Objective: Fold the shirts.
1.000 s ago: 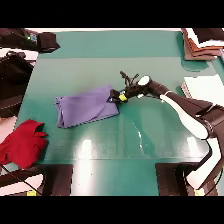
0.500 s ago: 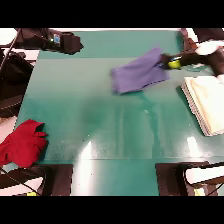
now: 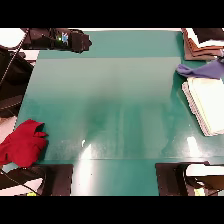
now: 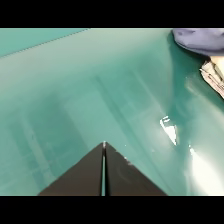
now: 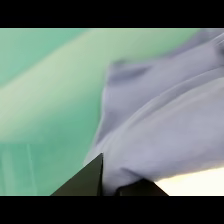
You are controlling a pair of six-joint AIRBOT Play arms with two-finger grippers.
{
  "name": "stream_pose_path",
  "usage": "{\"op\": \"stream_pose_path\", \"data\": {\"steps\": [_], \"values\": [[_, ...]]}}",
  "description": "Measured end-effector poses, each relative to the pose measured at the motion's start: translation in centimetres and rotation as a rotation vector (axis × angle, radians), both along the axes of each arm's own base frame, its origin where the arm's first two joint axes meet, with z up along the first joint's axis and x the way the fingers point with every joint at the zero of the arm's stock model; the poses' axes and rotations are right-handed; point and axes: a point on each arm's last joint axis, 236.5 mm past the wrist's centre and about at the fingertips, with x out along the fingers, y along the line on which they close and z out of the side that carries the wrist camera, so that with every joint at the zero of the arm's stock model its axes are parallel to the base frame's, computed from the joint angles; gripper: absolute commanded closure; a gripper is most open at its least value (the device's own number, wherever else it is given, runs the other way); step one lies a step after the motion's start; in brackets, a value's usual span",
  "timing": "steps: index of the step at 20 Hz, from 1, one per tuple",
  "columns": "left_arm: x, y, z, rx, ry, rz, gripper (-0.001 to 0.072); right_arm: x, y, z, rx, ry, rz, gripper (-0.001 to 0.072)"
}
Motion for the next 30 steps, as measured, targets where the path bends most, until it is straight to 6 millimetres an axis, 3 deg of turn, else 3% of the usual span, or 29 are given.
{"op": "stream_pose_path", "data": {"steps": [6,8,10,14,21,22,23,24,25,28,30], "values": [[-0.1,-0.1,0.0,-0.001,0.003,-0.001,0.0683,0.5,-0.8,10.2,-0.110,-0.186,0.003,0.0695],[-0.2,-0.1,-0.3,0.005,0.012,-0.005,0.0683,-0.1,-1.0,12.3,-0.147,-0.207,0.008,0.0695],[-0.4,-0.1,-0.5,0.012,0.024,-0.010,0.0683,-1.1,-0.9,12.7,-0.168,-0.185,0.017,0.0695],[-0.6,-0.1,-0.8,0.021,0.036,-0.016,0.0683,-4.4,-2.0,10.6,-0.194,-0.072,-0.013,0.0695],[-0.8,-0.1,-1.1,0.031,0.041,-0.022,0.0683,-15.1,-5.2,3.1,-0.145,0.176,-0.175,0.0687],[-0.8,0.0,-1.1,0.032,0.040,-0.022,0.0683,-16.5,-5.4,1.9,-0.131,0.204,-0.195,0.0563],[-0.8,0.0,-1.1,0.033,0.040,-0.023,0.0683,-18.0,-5.5,0.6,-0.118,0.234,-0.214,0.0324],[-0.8,0.0,-1.1,0.034,0.039,-0.023,0.0683,-19.2,-5.3,-0.6,-0.099,0.260,-0.226,0.0160],[-0.8,0.0,-1.1,0.034,0.039,-0.024,0.0683,-20.3,-5.2,-1.7,-0.078,0.281,-0.241,0.0077],[-0.8,0.0,-1.1,0.036,0.041,-0.024,0.0683,-22.6,-5.0,-3.5,-0.047,0.314,-0.281,0.0078],[-0.9,0.0,-1.2,0.038,0.043,-0.025,0.0683,-22.7,-4.7,-2.4,-0.058,0.284,-0.289,0.0078]]}}
